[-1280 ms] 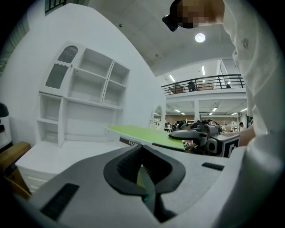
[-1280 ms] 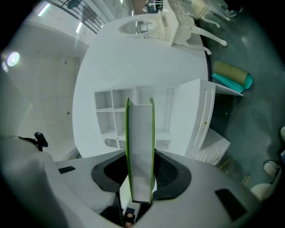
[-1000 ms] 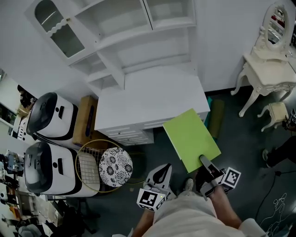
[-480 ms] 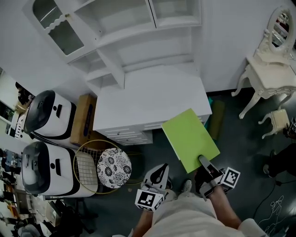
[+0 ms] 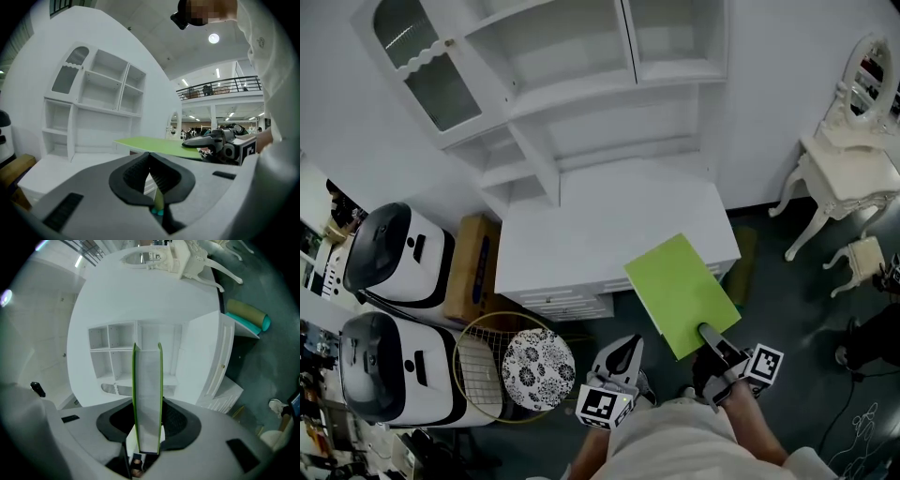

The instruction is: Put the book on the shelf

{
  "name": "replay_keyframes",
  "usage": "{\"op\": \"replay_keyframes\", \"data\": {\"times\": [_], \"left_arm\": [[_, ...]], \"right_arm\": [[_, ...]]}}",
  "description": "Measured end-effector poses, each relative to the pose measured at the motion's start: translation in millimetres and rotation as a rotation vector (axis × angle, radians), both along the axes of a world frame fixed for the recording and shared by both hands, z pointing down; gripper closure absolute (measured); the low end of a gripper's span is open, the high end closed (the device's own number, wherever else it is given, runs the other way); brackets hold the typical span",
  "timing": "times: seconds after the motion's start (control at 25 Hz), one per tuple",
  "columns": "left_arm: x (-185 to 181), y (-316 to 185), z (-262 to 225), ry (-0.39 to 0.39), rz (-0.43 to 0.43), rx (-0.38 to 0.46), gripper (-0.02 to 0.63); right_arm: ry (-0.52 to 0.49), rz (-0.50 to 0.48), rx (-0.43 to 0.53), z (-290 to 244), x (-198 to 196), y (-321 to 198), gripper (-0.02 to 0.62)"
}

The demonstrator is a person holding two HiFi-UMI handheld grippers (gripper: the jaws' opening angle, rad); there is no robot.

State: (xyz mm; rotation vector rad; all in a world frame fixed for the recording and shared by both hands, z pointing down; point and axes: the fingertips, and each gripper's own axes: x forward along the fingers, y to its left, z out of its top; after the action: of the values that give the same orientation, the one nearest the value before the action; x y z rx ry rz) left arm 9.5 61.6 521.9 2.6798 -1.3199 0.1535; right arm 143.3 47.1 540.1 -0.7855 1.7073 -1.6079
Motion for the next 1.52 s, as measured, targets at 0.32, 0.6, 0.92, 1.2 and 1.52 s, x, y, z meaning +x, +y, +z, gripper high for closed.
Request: {"op": "replay_keyframes", "data": {"times": [0.32, 0.6, 0.92, 1.2, 1.52], "left_arm": [[-46.8, -40.0, 0.2, 0.006, 0.024, 0.006, 0.603], [-81.2, -62.1, 3.2, -0.017, 0.056, -0.016, 0.603], [-87.8, -79.1, 8.5, -0.021, 0.076, -0.043, 0.603], [-88.4, -106.1, 14.9, -0.034, 0.052, -0.067, 0.603], [-82.5, -162.6, -3.8, -0.055, 0.015, -0.041, 0.603]], "right_arm": [[-0.01, 0.007, 0.01, -4.9, -50.0, -37.6, 0.449], [0.003, 0.02, 0.0, -3.5, -85.5, -56.3, 0.449], [0.017, 0.041, -0.006, -3.6, -89.5, -79.9, 0.449], [0.009, 0.016, -0.003, -1.8, -93.6, -116.2, 0.449], [0.081, -0.041, 0.088, -26.6, -92.0, -174.5, 0.449]]}}
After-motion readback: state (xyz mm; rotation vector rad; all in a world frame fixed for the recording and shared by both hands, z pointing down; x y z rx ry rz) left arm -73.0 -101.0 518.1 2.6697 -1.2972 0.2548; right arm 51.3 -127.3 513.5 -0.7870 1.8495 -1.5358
